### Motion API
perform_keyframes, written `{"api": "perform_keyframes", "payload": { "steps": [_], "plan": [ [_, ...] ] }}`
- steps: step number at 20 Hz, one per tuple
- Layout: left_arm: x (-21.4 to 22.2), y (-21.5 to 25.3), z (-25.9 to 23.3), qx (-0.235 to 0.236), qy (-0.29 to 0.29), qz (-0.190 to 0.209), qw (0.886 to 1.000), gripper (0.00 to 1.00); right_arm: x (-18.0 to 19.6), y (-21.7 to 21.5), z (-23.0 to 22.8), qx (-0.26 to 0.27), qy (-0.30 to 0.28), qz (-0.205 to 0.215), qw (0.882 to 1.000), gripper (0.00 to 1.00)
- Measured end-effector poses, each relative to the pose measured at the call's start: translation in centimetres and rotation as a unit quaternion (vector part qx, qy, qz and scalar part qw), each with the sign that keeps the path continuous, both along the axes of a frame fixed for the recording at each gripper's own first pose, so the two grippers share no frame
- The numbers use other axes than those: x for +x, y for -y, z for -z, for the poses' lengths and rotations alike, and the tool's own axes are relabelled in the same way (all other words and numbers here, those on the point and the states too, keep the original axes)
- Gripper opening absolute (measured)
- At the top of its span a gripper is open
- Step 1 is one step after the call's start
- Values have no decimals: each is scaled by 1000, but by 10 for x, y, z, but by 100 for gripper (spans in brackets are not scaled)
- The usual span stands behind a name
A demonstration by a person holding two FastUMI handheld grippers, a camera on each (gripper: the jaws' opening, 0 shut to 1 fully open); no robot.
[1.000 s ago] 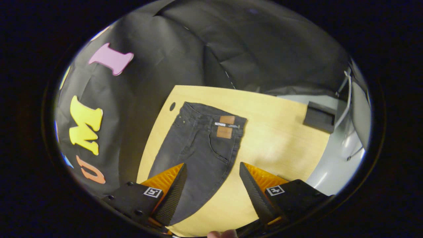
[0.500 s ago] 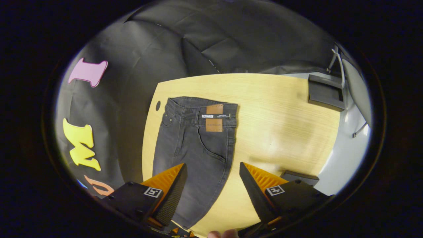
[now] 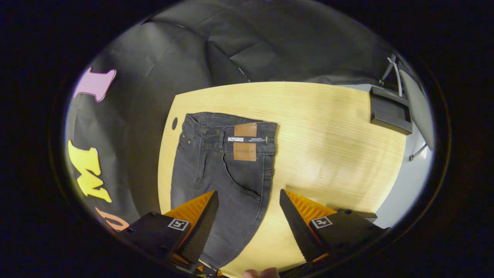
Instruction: Grasp the waist and the cuffs of the jeans and fold them to make the two legs overlap; first hold the waist and fold one-third of the jeans toward the cuffs, then hold the cuffs and fold the remaining one-third in the same direction to finish folding.
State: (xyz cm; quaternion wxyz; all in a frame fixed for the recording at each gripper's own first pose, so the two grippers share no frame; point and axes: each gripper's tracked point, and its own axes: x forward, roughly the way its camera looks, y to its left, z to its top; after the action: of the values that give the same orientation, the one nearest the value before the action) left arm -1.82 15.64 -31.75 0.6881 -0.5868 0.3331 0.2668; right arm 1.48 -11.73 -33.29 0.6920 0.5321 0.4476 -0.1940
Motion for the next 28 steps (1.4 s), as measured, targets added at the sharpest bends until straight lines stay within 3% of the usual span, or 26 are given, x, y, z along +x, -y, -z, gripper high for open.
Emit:
{"api": "perform_keyframes", "payload": {
  "steps": [1,2,5,6,7,8,9,10,12,13,14,15,16,18,19,20,21,24,28],
  "plan": [
    [5,1,-1,-2,6,1,1000,99,1,1,3,-1,-3,1,1000,92],
    [11,3,-2,-7,14,4,1000,99,3,2,6,-1,-6,3,1000,98],
    [21,4,-2,-18,24,-1,1000,94,9,2,12,0,-8,9,1000,98],
    [25,6,0,-27,27,-2,999,100,11,3,15,-3,-10,9,1000,92],
    [27,6,1,-32,27,-7,999,85,12,3,17,-4,-12,8,1000,92],
    [27,6,3,-37,27,-9,999,82,15,3,18,-6,-10,8,1000,98],
    [25,6,5,-42,26,-11,999,87,16,4,16,-10,-8,6,1000,92],
    [24,6,6,-47,27,-10,998,84,18,4,18,-13,-8,5,1000,97],
    [22,6,8,-54,25,-10,998,75,26,0,18,-13,-7,9,1000,96],
    [22,4,9,-57,23,-11,998,57,29,0,18,-18,-9,9,1000,96],
    [21,3,10,-58,20,-11,998,53,32,-3,18,-21,-9,5,1000,96],
    [20,2,11,-58,18,-11,998,59,35,-5,20,-26,-11,-3,1000,98],
    [19,3,12,-57,16,-8,998,47,38,-8,20,-32,-14,-10,999,98],
    [19,4,12,-56,12,-1,998,40,42,-11,22,-52,-29,-24,998,98],
    [21,5,13,-56,12,3,998,27,44,-12,22,-62,-35,-31,997,98],
    [24,7,13,-58,11,5,998,33,44,-13,23,-70,-42,-39,996,93],
    [27,8,14,-60,9,8,998,29,44,-13,27,-81,-54,-44,994,92],
    [33,9,15,-67,11,15,998,19,32,-2,38,-104,-103,-36,989,55],
    [35,12,11,-82,8,10,997,9,31,1,37,-50,-109,2,993,7]
  ]
}}
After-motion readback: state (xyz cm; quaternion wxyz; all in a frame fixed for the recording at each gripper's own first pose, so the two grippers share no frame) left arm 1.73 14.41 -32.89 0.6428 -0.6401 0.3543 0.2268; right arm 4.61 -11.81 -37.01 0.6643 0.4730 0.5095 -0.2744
